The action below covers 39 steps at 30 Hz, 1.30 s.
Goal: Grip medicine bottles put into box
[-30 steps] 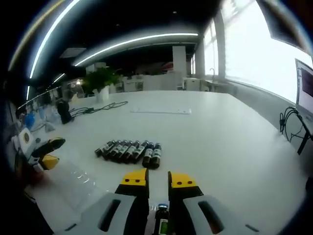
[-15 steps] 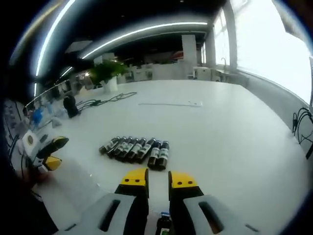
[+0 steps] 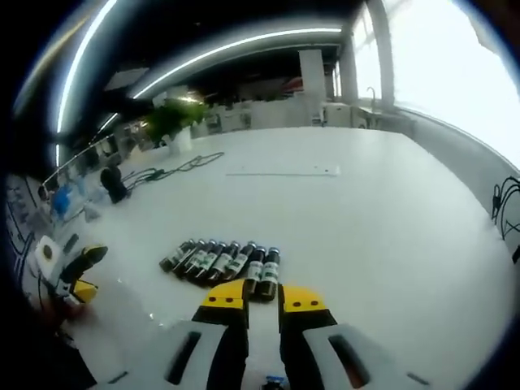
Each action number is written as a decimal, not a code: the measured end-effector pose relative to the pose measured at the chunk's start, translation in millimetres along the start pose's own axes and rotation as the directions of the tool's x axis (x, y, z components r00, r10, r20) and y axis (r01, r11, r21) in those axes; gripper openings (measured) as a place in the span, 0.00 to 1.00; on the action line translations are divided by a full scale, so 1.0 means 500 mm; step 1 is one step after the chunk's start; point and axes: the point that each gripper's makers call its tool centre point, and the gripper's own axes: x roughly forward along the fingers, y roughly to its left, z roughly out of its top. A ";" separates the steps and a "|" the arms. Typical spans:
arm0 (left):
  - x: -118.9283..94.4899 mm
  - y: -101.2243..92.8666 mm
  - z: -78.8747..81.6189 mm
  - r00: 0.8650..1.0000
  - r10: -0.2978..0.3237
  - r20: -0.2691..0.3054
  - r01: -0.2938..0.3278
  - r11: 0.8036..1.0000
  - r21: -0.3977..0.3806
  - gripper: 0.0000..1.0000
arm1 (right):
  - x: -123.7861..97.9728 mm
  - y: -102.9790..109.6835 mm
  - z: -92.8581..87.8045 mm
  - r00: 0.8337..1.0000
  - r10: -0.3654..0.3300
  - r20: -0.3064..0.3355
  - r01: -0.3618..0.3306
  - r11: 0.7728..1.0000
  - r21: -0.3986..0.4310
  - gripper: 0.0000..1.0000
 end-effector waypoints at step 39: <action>-0.001 0.008 0.004 1.000 0.019 0.013 -0.019 1.000 -0.008 0.37 | 0.116 -0.010 -0.010 0.990 -0.006 -0.143 -0.003 0.998 -0.061 0.12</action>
